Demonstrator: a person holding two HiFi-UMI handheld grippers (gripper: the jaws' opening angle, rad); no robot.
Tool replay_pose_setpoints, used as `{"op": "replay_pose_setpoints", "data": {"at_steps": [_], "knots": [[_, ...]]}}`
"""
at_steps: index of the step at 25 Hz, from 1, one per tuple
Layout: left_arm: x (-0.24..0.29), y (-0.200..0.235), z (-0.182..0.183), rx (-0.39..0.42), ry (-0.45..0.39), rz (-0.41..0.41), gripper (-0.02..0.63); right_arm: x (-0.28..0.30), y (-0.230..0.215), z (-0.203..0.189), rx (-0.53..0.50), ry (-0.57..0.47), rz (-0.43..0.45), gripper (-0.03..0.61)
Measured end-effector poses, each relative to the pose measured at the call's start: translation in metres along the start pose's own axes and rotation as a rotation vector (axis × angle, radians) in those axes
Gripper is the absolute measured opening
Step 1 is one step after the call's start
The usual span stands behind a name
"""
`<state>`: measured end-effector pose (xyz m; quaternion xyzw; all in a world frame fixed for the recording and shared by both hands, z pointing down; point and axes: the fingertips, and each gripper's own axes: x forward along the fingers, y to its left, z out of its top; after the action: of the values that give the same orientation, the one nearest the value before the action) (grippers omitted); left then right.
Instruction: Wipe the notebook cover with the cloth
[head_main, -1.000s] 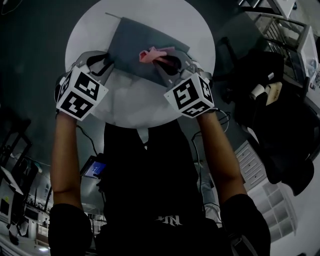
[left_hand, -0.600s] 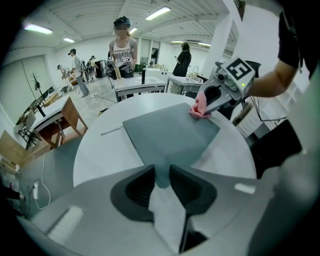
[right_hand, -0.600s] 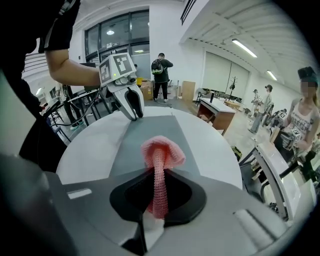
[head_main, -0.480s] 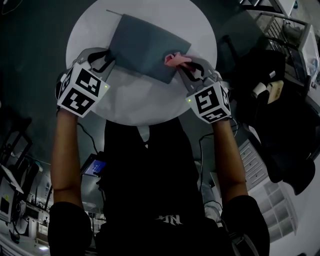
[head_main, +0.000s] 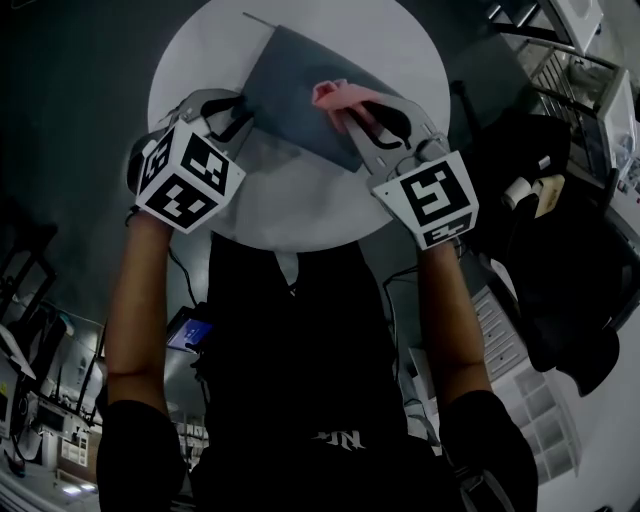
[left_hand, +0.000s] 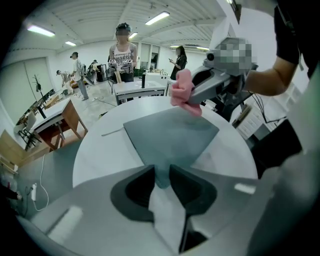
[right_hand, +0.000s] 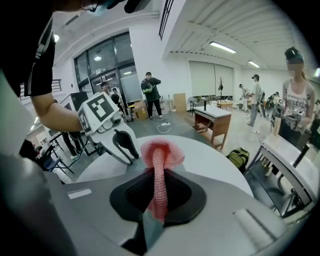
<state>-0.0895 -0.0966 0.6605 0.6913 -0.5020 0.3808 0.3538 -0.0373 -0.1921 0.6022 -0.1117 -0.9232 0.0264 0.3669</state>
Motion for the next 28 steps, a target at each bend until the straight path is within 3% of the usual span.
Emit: {"op": "replay_pose_setpoints", "data": {"at_steps": [8, 11, 15, 22, 28], "knots": [[-0.002, 0.0, 0.0, -0.011, -0.023, 0.007, 0.084, 0.075, 0.045, 0.038, -0.074, 0.012, 0.109, 0.032], [-0.001, 0.0, 0.0, -0.017, -0.031, 0.008, 0.086, 0.094, 0.052, 0.036, -0.097, 0.045, 0.104, 0.032], [0.003, -0.001, -0.001, -0.022, -0.03, 0.008, 0.084, 0.11, 0.056, 0.023, -0.201, 0.118, 0.075, 0.032], [0.0, 0.001, 0.0, -0.026, -0.027, 0.009, 0.084, 0.107, 0.057, 0.018, -0.228, 0.109, 0.078, 0.032], [0.0, 0.001, 0.0, -0.02, -0.016, 0.012, 0.086, 0.077, 0.046, -0.009, -0.194, 0.114, 0.067, 0.031]]}}
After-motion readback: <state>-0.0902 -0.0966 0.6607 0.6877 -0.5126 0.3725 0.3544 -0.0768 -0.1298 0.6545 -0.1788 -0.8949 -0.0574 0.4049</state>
